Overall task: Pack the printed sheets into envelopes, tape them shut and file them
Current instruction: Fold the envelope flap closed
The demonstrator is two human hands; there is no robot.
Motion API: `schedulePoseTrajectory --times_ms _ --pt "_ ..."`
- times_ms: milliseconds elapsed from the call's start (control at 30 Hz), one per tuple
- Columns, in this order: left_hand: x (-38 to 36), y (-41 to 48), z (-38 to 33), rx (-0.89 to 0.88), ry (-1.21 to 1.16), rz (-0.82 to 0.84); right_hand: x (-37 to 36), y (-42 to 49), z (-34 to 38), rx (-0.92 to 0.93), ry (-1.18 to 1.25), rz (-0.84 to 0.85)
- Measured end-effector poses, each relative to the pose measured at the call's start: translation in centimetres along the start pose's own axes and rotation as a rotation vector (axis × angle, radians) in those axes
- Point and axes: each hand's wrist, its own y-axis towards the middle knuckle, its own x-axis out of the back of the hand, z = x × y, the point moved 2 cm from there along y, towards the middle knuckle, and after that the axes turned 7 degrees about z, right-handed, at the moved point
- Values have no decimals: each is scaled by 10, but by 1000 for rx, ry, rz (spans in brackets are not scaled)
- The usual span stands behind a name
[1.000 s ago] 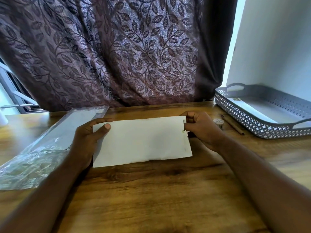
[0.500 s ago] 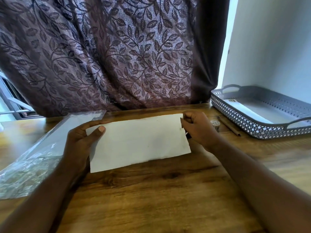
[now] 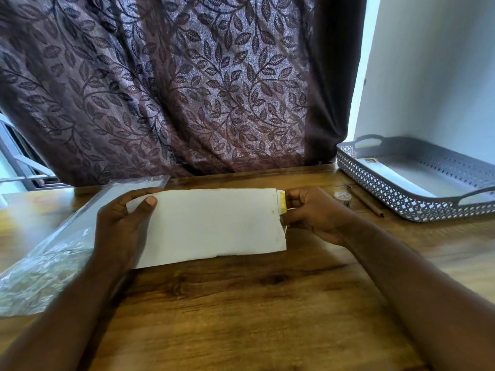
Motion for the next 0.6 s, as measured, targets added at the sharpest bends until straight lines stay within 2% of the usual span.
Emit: schedulePoseTrajectory --times_ms 333,600 --pt "-8 -5 -2 -8 50 20 3 -5 6 -100 -34 -187" --pt "-6 -4 0 2 127 -40 2 -2 1 -163 -16 -35"
